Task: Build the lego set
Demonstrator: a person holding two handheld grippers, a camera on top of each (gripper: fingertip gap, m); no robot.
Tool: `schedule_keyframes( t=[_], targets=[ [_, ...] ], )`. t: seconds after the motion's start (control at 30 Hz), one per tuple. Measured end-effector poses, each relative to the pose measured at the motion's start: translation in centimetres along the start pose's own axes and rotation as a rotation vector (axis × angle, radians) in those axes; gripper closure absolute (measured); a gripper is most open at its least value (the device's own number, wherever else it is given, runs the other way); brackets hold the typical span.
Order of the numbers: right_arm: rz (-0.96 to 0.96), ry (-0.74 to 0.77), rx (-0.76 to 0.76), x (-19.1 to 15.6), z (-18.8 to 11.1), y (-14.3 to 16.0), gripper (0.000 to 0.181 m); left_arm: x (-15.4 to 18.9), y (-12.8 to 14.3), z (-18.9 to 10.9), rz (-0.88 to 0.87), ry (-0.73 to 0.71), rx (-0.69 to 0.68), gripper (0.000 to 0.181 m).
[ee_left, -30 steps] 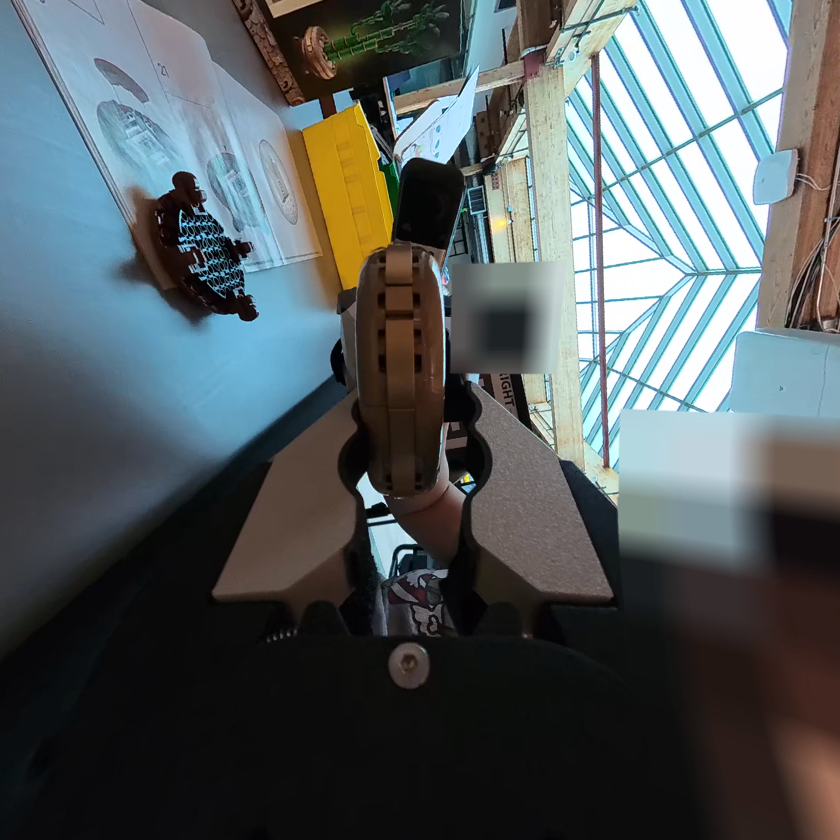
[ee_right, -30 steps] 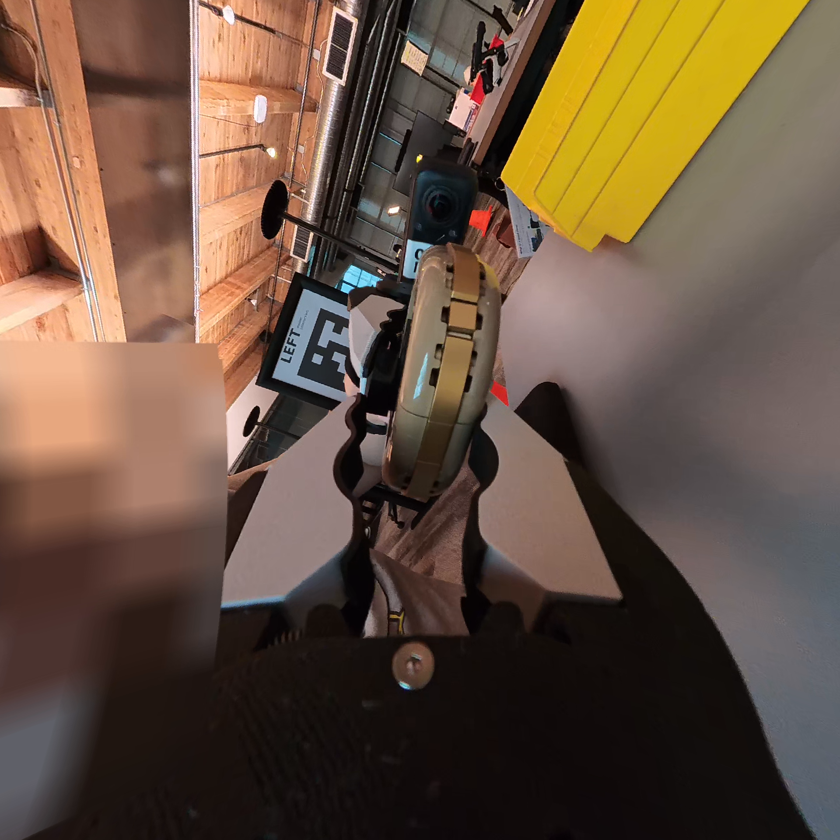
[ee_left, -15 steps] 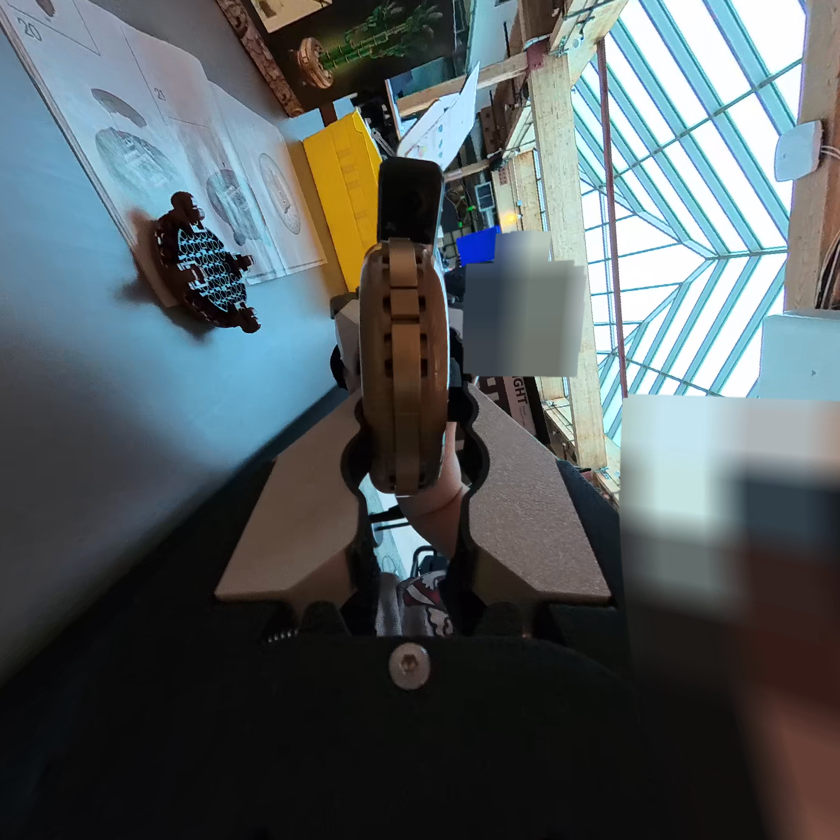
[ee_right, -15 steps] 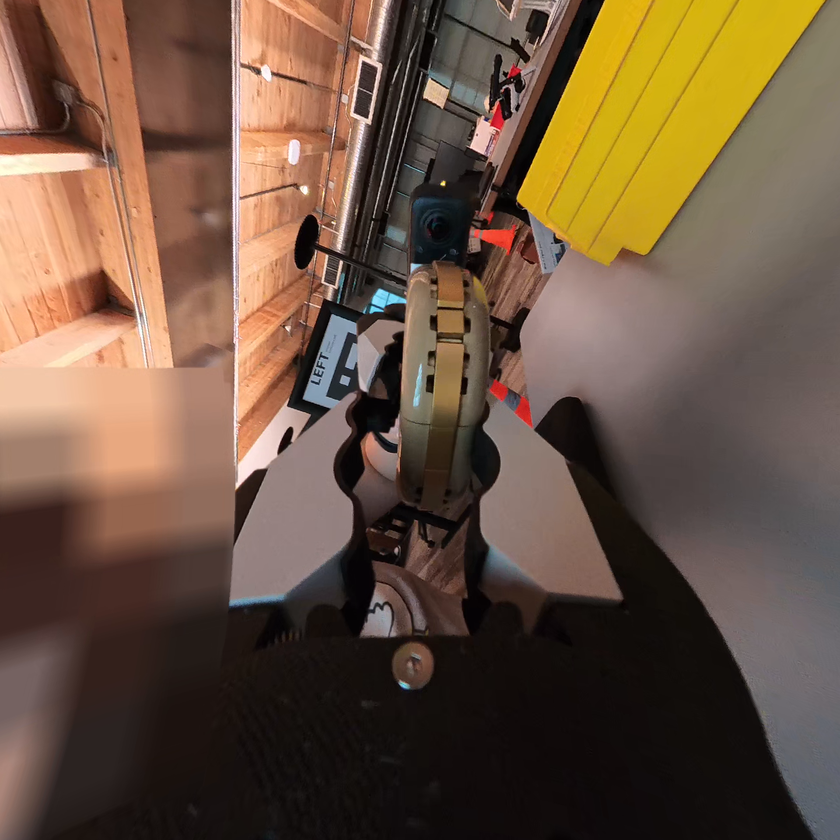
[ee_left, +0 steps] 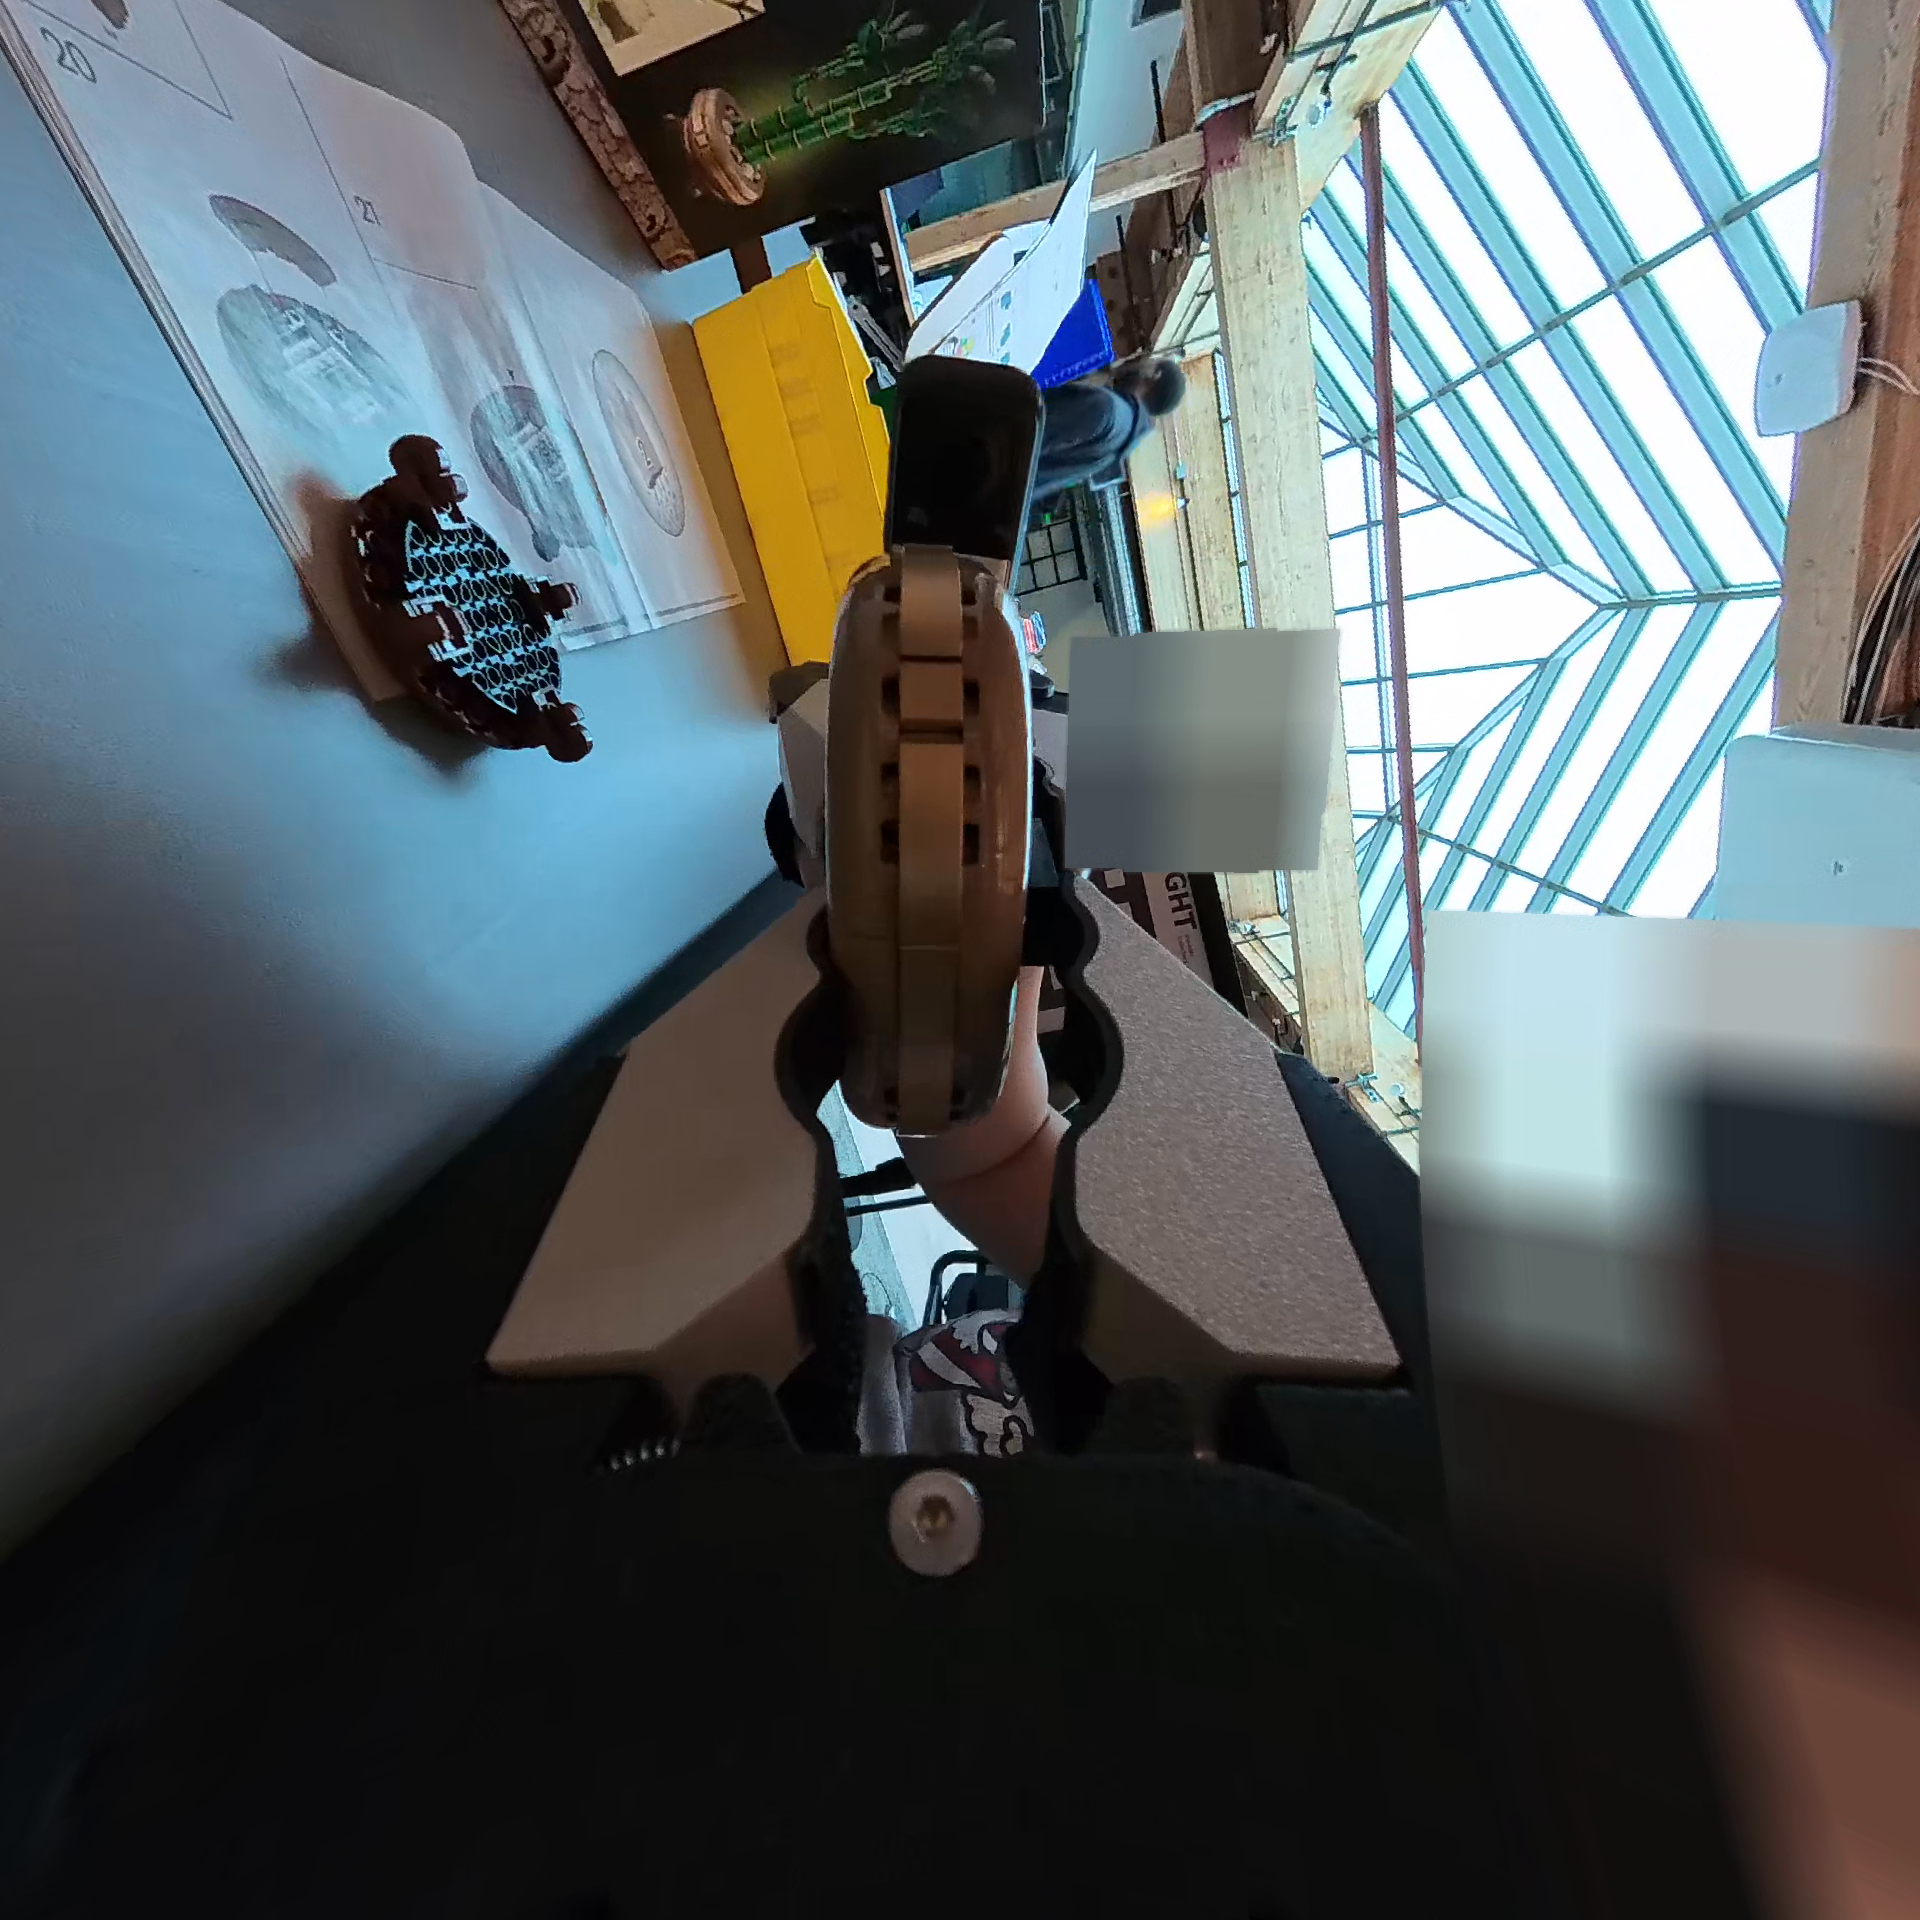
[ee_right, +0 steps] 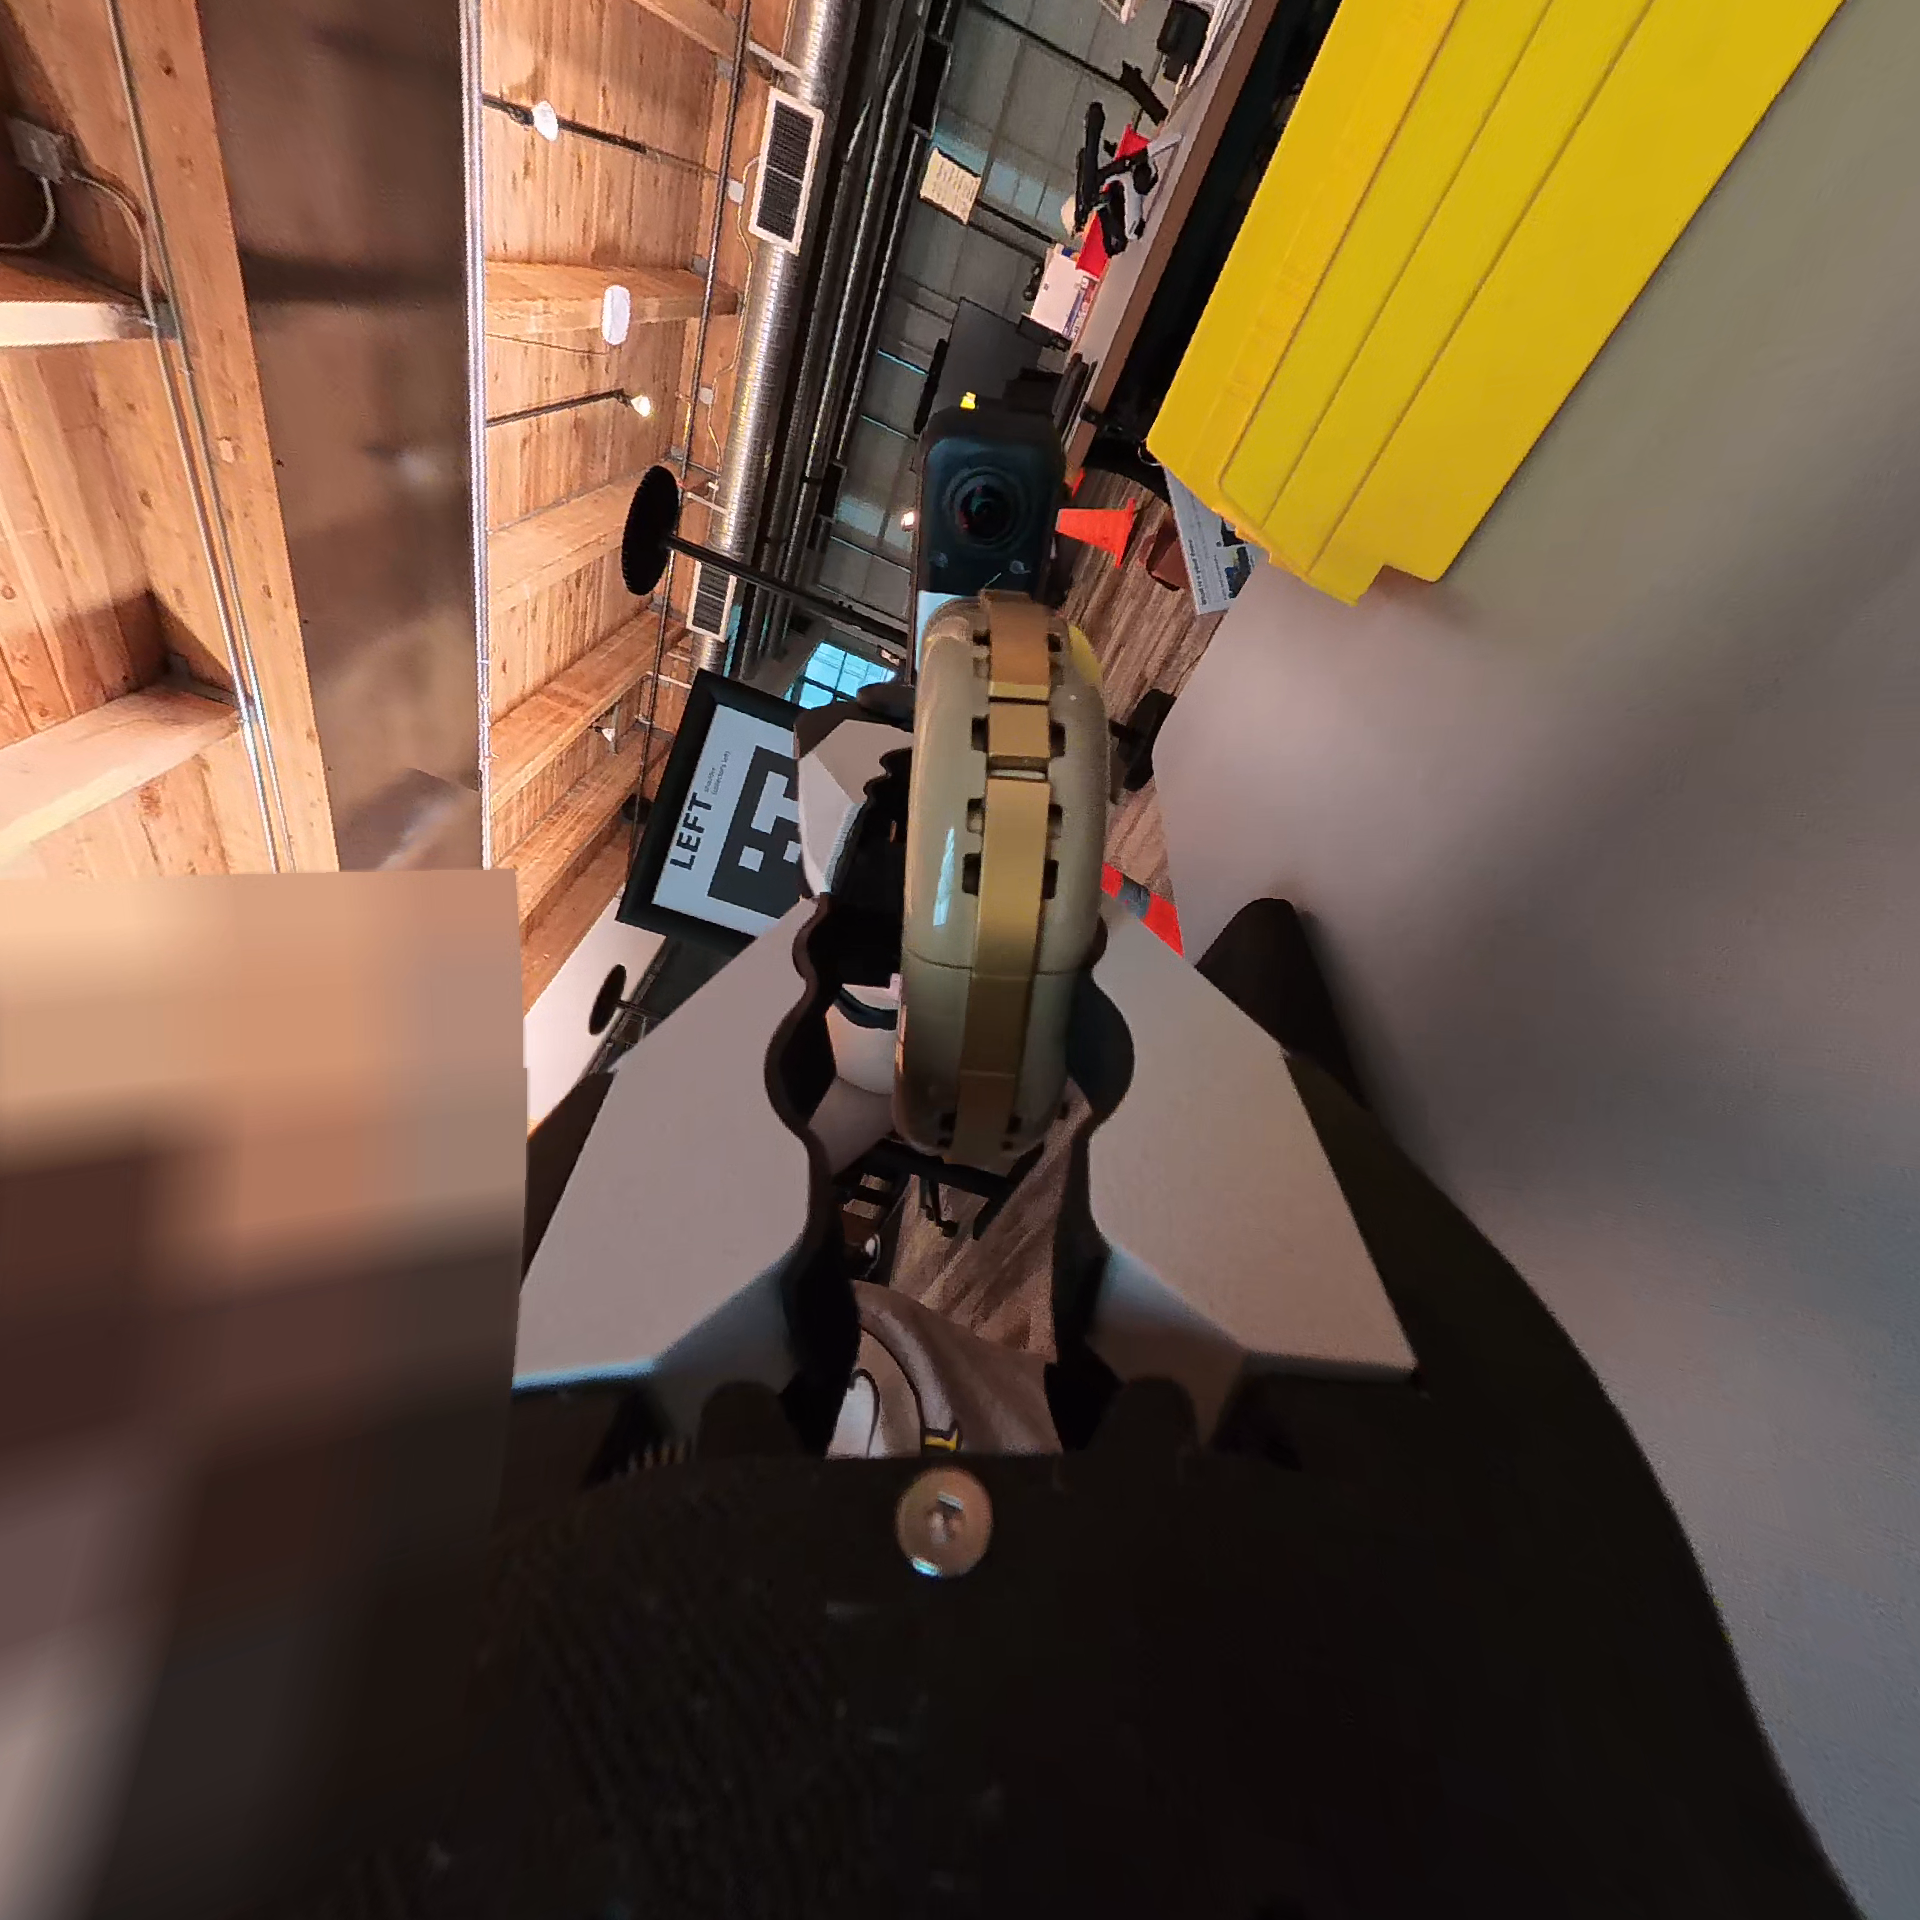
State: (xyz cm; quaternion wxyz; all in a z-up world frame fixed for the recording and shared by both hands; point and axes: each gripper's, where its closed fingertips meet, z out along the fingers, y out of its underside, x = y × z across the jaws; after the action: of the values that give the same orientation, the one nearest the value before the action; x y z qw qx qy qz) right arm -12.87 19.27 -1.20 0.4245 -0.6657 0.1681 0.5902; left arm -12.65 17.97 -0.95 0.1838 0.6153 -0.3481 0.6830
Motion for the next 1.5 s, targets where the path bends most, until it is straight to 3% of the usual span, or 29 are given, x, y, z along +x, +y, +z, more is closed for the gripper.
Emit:
schedule_keyframes(
  t=[0.4, 0.53, 0.63, 0.83, 1.03, 1.5],
  targets=[
    [-0.011, -0.005, -0.003, -0.3, 0.0, 0.0, 0.142, 0.3, 0.1, 0.0, 0.027, 0.002, -0.013, 0.144],
    [0.080, -0.021, 0.021, -0.3, 0.0, -0.6, 0.143, 0.4, -0.4, 0.1, -0.087, 0.017, -0.023, 0.144],
    [0.136, -0.023, 0.035, -1.1, -0.1, -1.2, 0.143, 1.3, -0.8, 0.2, -0.169, 0.055, -0.043, 0.145],
    [0.165, -0.026, 0.058, -3.8, -0.5, -3.0, 0.144, 4.2, -2.0, 0.8, -0.162, 0.085, -0.076, 0.142],
    [0.156, -0.021, 0.087, -4.9, -0.8, -3.8, 0.148, 4.8, -2.0, 1.3, -0.136, 0.060, -0.092, 0.140],
    [0.099, 0.024, -0.019, -5.1, -1.1, -2.9, 0.138, 4.8, -1.7, 1.6, -0.126, 0.055, -0.146, 0.141]
  ],
)
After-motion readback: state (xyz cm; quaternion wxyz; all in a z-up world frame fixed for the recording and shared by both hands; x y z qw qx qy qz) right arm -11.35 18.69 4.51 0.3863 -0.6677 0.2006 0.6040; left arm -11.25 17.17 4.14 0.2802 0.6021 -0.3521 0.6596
